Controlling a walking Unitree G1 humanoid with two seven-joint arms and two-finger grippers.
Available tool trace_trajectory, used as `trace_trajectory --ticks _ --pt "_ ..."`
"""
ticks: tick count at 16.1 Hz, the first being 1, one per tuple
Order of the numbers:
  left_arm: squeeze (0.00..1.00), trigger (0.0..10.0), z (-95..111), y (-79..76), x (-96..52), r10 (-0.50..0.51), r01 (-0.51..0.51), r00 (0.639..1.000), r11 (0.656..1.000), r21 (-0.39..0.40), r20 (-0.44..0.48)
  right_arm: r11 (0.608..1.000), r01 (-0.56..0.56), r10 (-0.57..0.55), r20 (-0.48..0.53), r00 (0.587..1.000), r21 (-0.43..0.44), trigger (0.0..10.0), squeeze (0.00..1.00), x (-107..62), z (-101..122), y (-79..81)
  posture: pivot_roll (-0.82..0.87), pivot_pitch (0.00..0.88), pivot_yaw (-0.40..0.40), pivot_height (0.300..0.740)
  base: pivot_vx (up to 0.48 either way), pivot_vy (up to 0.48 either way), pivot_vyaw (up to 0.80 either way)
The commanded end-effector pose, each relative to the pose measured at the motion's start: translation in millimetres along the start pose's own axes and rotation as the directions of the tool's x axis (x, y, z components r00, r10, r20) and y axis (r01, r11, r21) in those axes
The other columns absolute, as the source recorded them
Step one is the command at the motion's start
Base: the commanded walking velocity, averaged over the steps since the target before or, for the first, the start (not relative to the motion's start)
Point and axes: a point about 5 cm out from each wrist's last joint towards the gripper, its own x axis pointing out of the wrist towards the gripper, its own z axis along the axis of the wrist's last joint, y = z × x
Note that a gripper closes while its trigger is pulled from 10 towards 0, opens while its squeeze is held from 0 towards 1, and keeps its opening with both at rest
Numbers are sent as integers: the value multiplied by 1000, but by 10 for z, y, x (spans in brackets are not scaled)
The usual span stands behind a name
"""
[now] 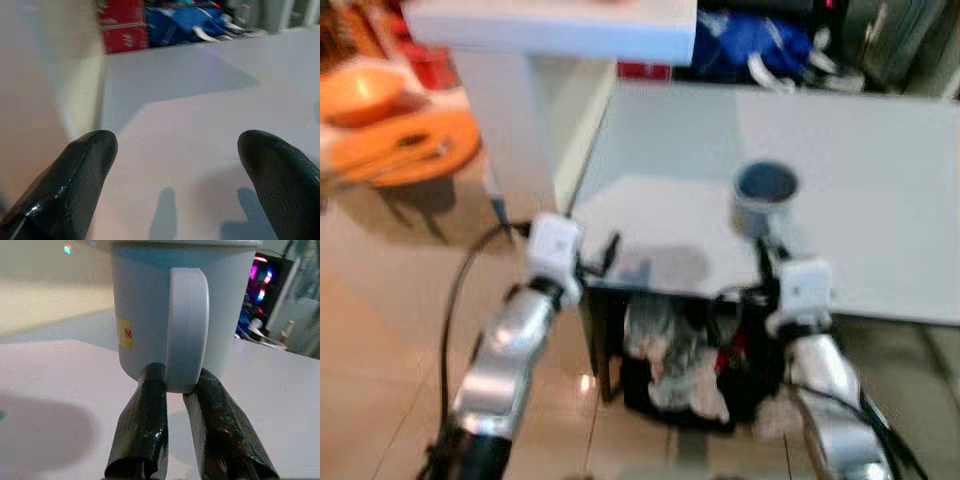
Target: Setting the table
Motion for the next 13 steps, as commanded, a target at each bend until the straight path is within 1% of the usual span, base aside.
trace_trajectory --ticks 1,8,9,10,13 --pt "0 10000 54 -79 35 -32 32 999 999 6 21 1000 24 -24 16 1000 -17 0 0 17 24 -94 -25 0 36 727 277 -386 0" --pt "0 10000 37 -92 46 -50 50 999 999 20 16 1000 26 -25 11 1000 -17 0 0 19 16 -89 -29 0 41 727 291 -379 0" --pt "0 10000 37 -97 46 -52 52 998 998 21 17 1000 26 -26 7 1000 -15 0 0 18 13 -91 -28 0 42 727 311 -364 -431" --pt "0 10000 35 -103 43 -55 54 998 998 21 16 1000 30 -30 3 1000 0 0 0 14 6 -94 -28 0 43 727 311 -364 -775" --pt "0 10000 36 -104 41 -58 58 998 998 20 19 999 37 -37 7 999 5 0 0 8 7 -104 -30 0 45 727 314 -360 -756"
